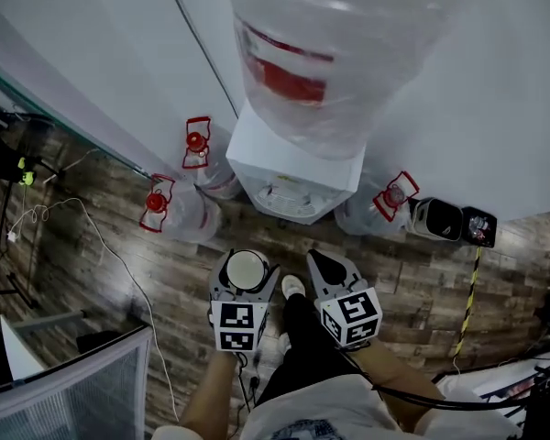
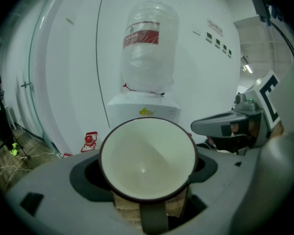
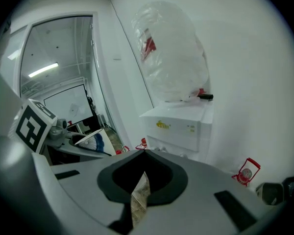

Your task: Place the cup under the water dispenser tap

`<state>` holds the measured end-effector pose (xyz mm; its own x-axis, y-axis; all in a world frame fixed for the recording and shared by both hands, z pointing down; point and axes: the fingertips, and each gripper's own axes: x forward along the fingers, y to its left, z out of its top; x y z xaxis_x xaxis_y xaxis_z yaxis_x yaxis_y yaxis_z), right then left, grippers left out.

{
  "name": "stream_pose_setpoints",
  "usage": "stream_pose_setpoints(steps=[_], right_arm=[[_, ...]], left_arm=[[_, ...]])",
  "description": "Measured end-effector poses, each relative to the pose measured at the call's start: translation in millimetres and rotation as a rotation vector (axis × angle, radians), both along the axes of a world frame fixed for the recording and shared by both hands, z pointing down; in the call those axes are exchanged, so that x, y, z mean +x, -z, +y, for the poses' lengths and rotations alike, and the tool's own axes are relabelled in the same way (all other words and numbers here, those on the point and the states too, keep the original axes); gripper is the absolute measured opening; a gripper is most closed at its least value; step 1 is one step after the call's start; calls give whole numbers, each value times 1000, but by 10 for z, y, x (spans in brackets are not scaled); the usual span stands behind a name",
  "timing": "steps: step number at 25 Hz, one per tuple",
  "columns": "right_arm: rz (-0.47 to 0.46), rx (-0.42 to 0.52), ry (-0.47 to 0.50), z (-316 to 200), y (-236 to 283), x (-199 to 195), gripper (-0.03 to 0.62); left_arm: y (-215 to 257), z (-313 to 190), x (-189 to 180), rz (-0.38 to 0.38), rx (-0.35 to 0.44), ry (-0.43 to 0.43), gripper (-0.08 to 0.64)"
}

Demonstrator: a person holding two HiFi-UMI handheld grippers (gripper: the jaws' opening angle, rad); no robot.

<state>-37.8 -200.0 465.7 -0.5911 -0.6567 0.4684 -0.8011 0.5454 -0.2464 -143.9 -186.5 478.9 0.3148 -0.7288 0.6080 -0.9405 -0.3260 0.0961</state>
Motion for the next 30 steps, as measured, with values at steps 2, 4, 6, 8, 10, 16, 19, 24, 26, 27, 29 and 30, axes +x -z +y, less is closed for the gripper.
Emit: stream_pose_setpoints(steps=[2, 4, 6, 8, 10, 16, 19, 24, 26, 27, 29, 30], right_arm=[[0, -9, -7, -81, -139, -6, 18], [-1, -14, -17, -146, -269, -13, 18], [1, -20, -23, -221, -412, -23, 18], [3, -28, -26, -316, -574, -43, 18], [3, -33, -34, -382, -733, -59, 18], [-7, -31, -62, -545, -1148, -63, 18], [-16, -36, -73, -606, -1331, -45, 18], [-23, -40, -72, -674, -1636, -72, 18], [-23, -42, -74, -709, -1750, -70, 18], [-23, -43, -76, -731, -1798, -67, 18], [-24, -42, -82, -770, -1875, -60, 18], [-26, -42, -86, -782, -1907, -60, 18]], left_arm=[[-153, -116, -20, -1, -3, 10, 453], [-310, -220, -34, -8, -3, 12, 453], [-473, -329, -41, -16, -5, 10, 453], [-640, -451, -52, -27, -6, 4, 453], [-800, -544, -68, -41, -4, -6, 453], [-1204, -799, -92, -65, 14, -40, 453], [-1393, -918, -76, -74, 14, -48, 453], [-1713, -1070, -89, -73, 6, -44, 453], [-1814, -1128, -97, -74, 4, -43, 453], [-1860, -1156, -99, -74, 4, -44, 453], [-1956, -1202, -98, -76, 2, -48, 453], [-2009, -1218, -97, -79, 0, -52, 453]])
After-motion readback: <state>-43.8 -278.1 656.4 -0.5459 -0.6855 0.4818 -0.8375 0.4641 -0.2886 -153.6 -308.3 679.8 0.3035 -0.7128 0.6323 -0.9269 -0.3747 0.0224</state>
